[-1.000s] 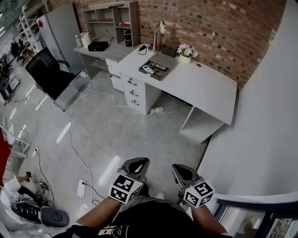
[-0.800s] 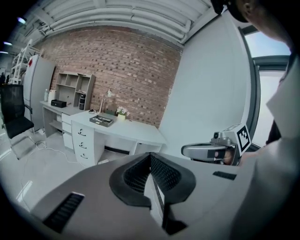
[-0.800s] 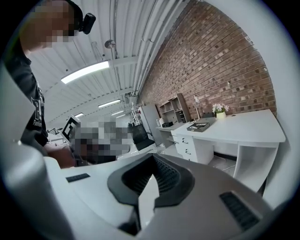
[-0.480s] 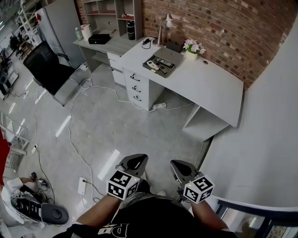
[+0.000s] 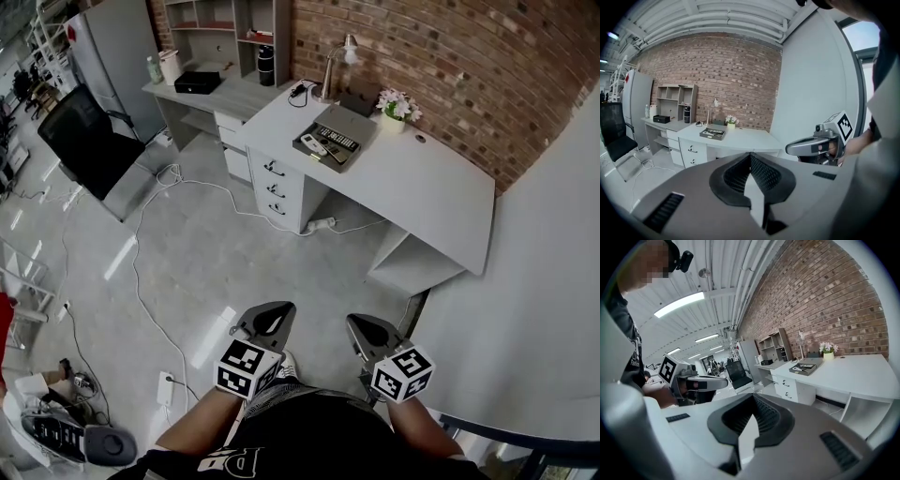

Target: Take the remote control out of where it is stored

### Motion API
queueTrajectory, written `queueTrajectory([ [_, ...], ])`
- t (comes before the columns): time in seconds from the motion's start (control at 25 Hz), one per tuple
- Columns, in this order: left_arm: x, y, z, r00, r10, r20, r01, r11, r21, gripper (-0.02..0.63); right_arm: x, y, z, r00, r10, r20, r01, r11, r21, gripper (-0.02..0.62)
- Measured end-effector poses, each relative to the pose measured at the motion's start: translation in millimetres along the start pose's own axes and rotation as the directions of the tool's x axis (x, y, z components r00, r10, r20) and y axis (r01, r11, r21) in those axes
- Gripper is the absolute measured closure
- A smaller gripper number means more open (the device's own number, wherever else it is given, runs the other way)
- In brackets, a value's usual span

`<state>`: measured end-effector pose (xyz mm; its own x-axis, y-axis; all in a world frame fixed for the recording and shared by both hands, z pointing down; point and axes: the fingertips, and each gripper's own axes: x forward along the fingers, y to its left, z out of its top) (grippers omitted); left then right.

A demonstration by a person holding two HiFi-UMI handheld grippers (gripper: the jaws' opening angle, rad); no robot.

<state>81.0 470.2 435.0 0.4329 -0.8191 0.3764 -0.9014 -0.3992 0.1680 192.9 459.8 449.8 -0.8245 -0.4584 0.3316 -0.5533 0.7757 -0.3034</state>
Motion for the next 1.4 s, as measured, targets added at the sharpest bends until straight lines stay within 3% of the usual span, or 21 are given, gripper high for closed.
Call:
queueTrajectory([
  [0.44,-2,77,10,1.0,0.02,0.005,-0.02,1.0,0.003,0.6,77,11,28,1.0,0.027,0.005,-0.027,0.999,-0.02,0.603],
  [0.92,11,103,-7,0.999,-0.009,-0.049,0.008,1.0,-0.019,0.601,114,3,33,0.998,0.033,-0.047,-0.034,0.999,-0.021,0.603],
  [1.4,51,158,38,0.998,0.062,-0.032,-0.061,0.998,0.034,0.6,180,-47,80,0.997,0.077,0.017,-0.077,0.997,0.004,0.603],
])
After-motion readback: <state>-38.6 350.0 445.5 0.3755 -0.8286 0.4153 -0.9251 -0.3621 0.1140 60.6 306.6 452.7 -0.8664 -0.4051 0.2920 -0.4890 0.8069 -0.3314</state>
